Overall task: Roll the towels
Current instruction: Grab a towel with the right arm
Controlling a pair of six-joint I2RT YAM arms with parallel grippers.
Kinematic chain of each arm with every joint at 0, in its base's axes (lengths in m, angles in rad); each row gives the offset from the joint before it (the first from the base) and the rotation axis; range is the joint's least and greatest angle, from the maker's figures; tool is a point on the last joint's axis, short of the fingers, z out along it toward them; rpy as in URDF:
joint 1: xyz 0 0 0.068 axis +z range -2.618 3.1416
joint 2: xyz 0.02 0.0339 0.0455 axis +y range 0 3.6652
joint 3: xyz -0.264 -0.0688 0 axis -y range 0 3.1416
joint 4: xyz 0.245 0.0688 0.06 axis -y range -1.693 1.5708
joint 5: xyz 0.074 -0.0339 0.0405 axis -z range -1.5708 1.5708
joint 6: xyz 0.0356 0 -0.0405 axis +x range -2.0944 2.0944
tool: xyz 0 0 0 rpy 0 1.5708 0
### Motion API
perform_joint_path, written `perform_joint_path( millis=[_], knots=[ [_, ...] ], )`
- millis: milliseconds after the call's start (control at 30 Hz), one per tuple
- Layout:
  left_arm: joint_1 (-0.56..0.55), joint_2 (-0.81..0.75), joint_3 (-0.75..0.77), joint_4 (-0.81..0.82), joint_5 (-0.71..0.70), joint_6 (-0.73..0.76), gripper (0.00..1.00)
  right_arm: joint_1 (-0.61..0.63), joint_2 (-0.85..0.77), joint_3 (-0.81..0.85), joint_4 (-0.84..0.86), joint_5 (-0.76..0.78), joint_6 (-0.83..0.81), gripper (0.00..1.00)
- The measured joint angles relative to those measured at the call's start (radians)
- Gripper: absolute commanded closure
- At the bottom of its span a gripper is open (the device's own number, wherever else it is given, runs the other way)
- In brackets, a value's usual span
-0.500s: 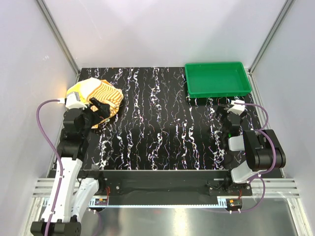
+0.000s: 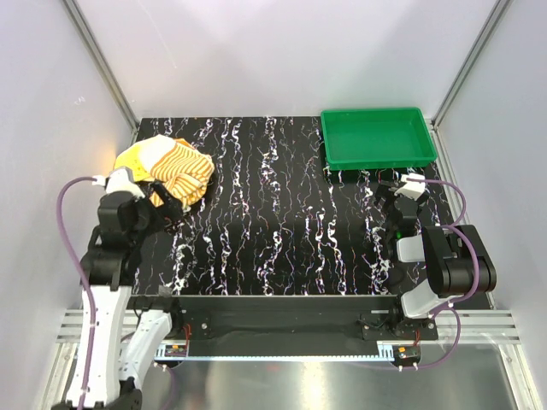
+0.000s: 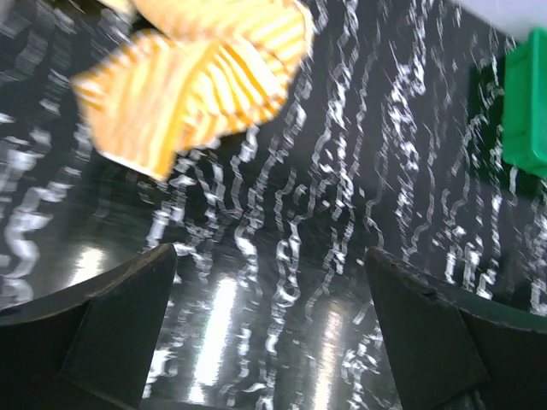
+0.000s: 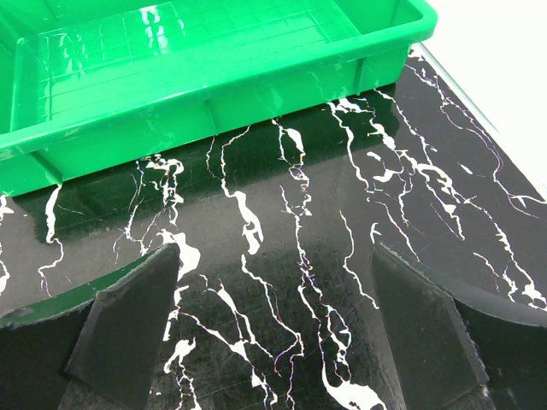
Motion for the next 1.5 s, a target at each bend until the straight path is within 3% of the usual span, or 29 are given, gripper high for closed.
perform_joint_path(
  millis=[233, 467, 567, 667, 800, 867, 933, 1033, 1267, 1500],
  knots=[
    [-0.014, -0.192, -0.013, -0.052, -0.09, 0.037, 0.01, 0.0, 0.0, 0.0, 0.0, 0.0, 0.0, 0.0],
    [-0.015, -0.202, -0.074, -0.049, -0.126, 0.035, 0.01, -0.001, -0.042, -0.008, -0.023, -0.015, -0.009, 0.0],
    [-0.015, -0.202, -0.079, -0.053, -0.151, 0.028, 0.01, 0.066, -0.243, 0.043, -0.315, -0.021, -0.003, 0.0],
    [-0.014, -0.208, -0.079, -0.053, -0.175, 0.017, 0.01, 0.203, -0.399, 0.277, -0.643, -0.039, 0.075, 0.0],
    [-0.004, -0.238, -0.08, -0.057, -0.192, 0.01, 0.01, 0.555, -0.394, 0.656, -0.858, -0.077, 0.165, 0.0],
    [0.005, -0.252, -0.08, -0.06, -0.203, 0.007, 0.01, 0.646, -0.31, 0.793, -0.888, -0.229, 0.241, 0.0],
    [0.011, -0.256, -0.08, -0.063, -0.212, 0.004, 0.01, 0.653, -0.223, 0.847, -0.844, -0.356, 0.34, 0.0],
    [0.013, -0.256, -0.08, -0.068, -0.224, -0.002, 0.01, 0.657, 0.039, 1.002, -0.864, -0.508, 0.496, 0.0],
    [0.025, -0.257, -0.08, -0.087, -0.264, -0.022, 0.01, 0.835, 0.639, 1.527, -1.187, -0.532, 0.565, 0.1],
    [0.055, -0.27, -0.079, -0.093, -0.289, -0.04, 0.01, 0.965, 0.912, 1.91, -1.364, -0.537, 0.625, 0.15]
  ],
)
